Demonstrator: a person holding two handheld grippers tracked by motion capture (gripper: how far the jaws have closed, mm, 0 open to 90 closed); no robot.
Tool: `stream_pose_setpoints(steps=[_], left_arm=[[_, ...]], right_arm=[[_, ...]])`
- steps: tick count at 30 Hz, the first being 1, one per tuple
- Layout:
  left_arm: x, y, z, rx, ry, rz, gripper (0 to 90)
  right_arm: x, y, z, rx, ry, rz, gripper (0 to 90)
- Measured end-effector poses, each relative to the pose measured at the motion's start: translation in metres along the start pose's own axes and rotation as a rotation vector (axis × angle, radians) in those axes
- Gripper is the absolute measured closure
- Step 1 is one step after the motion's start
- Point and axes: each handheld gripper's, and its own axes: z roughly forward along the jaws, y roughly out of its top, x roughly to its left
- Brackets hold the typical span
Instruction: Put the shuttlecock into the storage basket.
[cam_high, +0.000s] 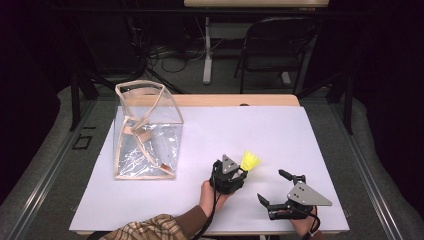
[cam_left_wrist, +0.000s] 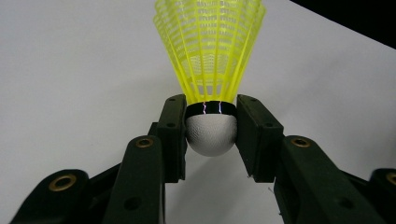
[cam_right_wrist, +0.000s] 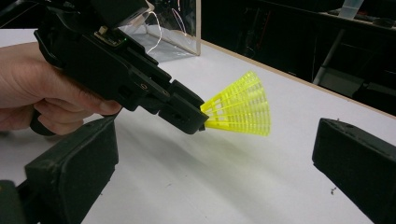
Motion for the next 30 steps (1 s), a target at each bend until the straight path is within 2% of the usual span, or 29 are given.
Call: stream_pose_setpoints(steps=[11, 30], left_arm=[[0.005, 0.001, -0.004, -0.008, -0.009, -0.002, 64.6], [0.021, 0.003, -0.016, -0.02, 0.01, 0.005, 64.6]], right_arm=[[0.0, 0.0, 0.0, 0.002, 0.0, 0.0, 0.0], [0.0, 0.0, 0.001, 0.002, -0.001, -0.002, 0.0]])
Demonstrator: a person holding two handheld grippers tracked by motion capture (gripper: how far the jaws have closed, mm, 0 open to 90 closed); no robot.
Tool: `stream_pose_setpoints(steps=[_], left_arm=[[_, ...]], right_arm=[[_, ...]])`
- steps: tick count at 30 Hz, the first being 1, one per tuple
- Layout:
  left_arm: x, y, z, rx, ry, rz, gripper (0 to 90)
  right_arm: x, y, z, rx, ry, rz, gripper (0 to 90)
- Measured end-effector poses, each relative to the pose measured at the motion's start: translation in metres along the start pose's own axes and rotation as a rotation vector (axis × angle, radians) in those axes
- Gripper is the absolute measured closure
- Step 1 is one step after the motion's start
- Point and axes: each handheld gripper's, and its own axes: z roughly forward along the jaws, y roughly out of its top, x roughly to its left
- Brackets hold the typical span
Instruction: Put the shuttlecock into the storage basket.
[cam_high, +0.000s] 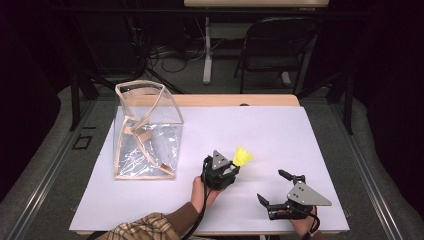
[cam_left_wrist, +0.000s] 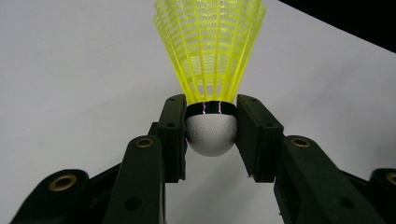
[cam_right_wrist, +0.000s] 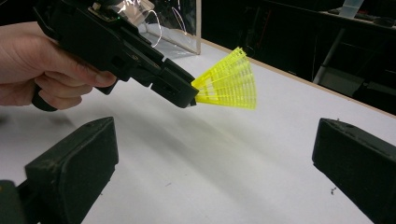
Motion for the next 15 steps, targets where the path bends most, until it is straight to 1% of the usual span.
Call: stream_pose_setpoints(steps=[4, 11, 12, 15], left_arm=[[0.003, 0.0, -0.003, -0.003, 0.006, 0.007, 64.6], [0.014, -0.002, -0.008, -0.003, 0.02, 0.002, 64.6], [0.015, -0.002, -0.009, -0.003, 0.022, -0.005, 64.7], [0.02, -0.001, -0.012, -0.006, 0.03, -0.003, 64.6]], right_arm=[[0.0, 0.0, 0.0, 0.001, 0.0, -0.002, 0.0], [0.0, 0.0, 0.0, 0.004, -0.002, -0.003, 0.0], [0.0, 0.0, 0.0, 0.004, -0.001, -0.003, 0.0], [0.0, 0.0, 0.0, 0.004, -0.001, -0.004, 0.0]])
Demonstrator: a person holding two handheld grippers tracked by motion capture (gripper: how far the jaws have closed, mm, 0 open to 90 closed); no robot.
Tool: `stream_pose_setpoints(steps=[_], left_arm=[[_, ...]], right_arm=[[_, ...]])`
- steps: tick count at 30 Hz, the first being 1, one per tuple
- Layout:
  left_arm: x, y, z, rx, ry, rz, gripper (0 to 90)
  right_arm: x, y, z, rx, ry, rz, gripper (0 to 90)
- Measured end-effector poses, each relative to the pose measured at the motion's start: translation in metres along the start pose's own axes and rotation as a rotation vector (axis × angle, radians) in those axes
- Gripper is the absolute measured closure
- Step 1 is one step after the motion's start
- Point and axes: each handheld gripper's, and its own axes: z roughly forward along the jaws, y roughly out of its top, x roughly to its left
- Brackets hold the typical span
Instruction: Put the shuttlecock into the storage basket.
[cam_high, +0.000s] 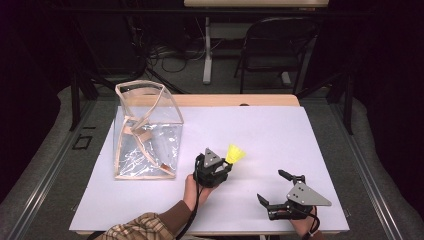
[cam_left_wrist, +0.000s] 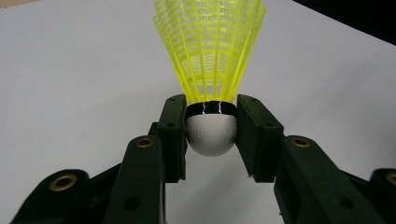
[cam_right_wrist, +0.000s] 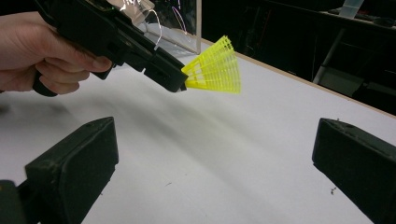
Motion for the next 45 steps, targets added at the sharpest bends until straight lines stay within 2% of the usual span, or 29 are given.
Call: stream_pose_setpoints(steps=[4, 18, 45], left_arm=[[0.006, 0.002, -0.005, -0.007, 0.014, 0.009, 64.6], [0.024, 0.007, -0.015, -0.025, 0.04, -0.005, 64.6], [0.049, 0.016, -0.023, -0.016, 0.072, 0.014, 64.7]], right_arm=[[0.0, 0.0, 0.001, 0.001, 0.002, 0.001, 0.0], [0.0, 0.0, 0.0, 0.002, 0.0, -0.001, 0.0], [0.0, 0.0, 0.0, 0.002, -0.003, -0.004, 0.0]])
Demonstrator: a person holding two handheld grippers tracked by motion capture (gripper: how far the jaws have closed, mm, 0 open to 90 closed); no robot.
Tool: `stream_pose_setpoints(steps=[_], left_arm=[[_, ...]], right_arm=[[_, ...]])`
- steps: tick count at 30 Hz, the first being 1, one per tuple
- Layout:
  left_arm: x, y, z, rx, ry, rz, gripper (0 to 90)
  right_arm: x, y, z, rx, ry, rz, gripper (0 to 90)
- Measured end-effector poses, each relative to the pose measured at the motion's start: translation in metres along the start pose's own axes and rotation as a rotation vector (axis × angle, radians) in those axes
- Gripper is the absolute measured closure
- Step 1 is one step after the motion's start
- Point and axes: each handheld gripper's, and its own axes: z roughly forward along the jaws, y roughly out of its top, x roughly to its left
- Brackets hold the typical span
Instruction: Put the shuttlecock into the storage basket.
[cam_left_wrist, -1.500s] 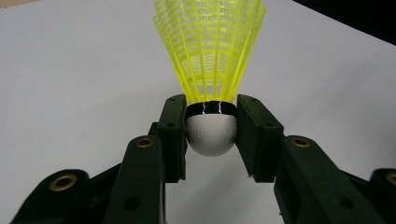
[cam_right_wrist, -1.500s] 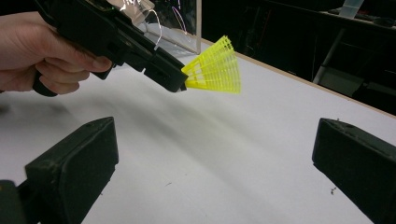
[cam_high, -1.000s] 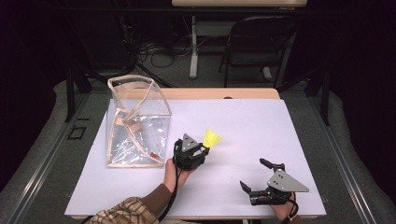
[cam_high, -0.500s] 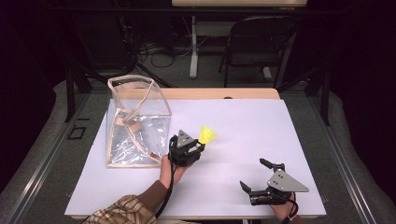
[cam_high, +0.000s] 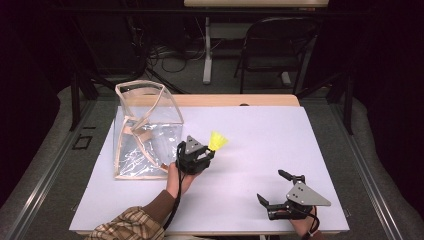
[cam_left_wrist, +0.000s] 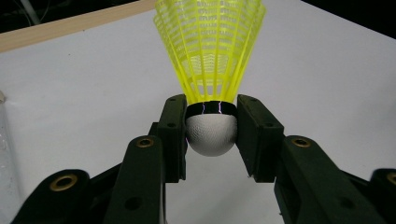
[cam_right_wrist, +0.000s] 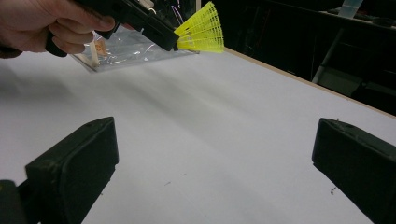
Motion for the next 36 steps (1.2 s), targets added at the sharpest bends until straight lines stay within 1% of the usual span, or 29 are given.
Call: stream_pose_setpoints(steps=[7, 16, 23, 24, 29, 36], left_arm=[[0.004, 0.002, -0.002, -0.002, 0.006, 0.003, 64.7], [0.012, 0.006, -0.005, -0.004, 0.024, 0.006, 64.7], [0.017, 0.012, -0.009, -0.007, 0.031, 0.022, 64.7], [0.018, 0.012, -0.009, -0.011, 0.032, 0.016, 64.6], [0.022, 0.015, -0.009, -0.013, 0.037, 0.017, 64.6], [0.029, 0.017, -0.009, -0.005, 0.045, 0.017, 64.6]], right_arm=[[0.0, 0.0, 0.0, 0.0, 0.0, 0.0, 0.0], [0.0, 0.0, 0.0, -0.002, -0.001, 0.0, 0.0], [0.0, 0.0, 0.0, 0.0, -0.004, 0.0, 0.1], [0.0, 0.0, 0.0, -0.001, -0.004, -0.001, 0.0], [0.0, 0.0, 0.0, -0.002, -0.003, 0.0, 0.1], [0.0, 0.0, -0.001, 0.001, -0.007, -0.001, 0.0]])
